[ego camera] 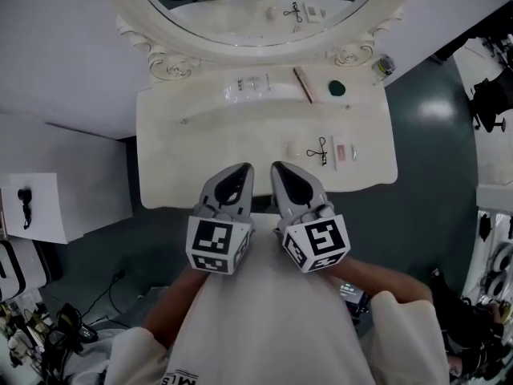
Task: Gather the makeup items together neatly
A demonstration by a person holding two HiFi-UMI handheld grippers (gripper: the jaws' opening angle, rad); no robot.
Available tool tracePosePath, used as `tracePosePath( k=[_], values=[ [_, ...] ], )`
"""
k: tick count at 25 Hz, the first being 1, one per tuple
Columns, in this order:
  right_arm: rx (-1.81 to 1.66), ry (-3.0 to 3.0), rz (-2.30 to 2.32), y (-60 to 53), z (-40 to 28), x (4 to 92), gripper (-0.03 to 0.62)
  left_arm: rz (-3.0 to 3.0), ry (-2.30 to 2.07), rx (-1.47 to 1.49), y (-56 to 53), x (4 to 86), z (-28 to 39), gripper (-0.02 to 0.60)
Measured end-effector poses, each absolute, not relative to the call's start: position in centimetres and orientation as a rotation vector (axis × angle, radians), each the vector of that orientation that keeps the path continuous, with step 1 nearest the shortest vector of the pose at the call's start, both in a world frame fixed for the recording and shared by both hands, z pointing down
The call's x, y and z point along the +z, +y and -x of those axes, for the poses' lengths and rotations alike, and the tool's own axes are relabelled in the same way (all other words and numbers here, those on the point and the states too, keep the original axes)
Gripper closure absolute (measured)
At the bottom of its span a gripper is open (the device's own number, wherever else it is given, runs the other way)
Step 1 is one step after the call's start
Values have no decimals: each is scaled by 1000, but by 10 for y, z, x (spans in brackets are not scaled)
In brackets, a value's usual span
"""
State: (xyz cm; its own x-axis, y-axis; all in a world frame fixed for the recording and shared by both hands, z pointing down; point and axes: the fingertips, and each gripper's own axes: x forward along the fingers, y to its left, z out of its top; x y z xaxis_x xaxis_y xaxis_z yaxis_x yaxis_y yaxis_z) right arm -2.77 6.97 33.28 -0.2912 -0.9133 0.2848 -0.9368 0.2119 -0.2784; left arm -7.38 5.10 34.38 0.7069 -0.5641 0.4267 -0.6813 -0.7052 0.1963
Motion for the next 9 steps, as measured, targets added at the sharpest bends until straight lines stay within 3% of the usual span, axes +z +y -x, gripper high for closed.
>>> tracePosePath(
  k=[9],
  values=[
    [698,-2362,-1873,75,-1,340,594,-2541,-969,475,57,348,57,580]
  ],
)
